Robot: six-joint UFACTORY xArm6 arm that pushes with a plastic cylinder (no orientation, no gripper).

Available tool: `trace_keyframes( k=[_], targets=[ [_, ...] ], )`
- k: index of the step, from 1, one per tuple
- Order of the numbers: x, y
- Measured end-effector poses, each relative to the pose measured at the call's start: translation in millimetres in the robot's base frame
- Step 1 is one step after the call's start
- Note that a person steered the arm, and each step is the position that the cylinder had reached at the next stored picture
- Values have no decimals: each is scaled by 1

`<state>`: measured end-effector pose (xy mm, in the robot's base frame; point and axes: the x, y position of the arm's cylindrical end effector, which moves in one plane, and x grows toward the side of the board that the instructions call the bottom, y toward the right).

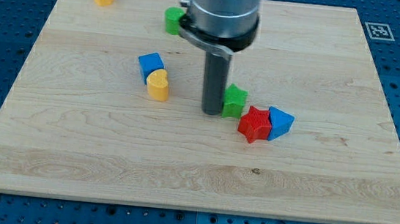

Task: Separate green star from the yellow heart

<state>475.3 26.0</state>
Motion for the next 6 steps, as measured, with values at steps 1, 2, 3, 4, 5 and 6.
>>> trace_keyframes(
  k=[1,2,3,4,5,6],
  targets=[
    [0,36],
    [0,68],
    [-6,95],
    [-23,111],
    [-34,112],
    [-34,112]
  ],
)
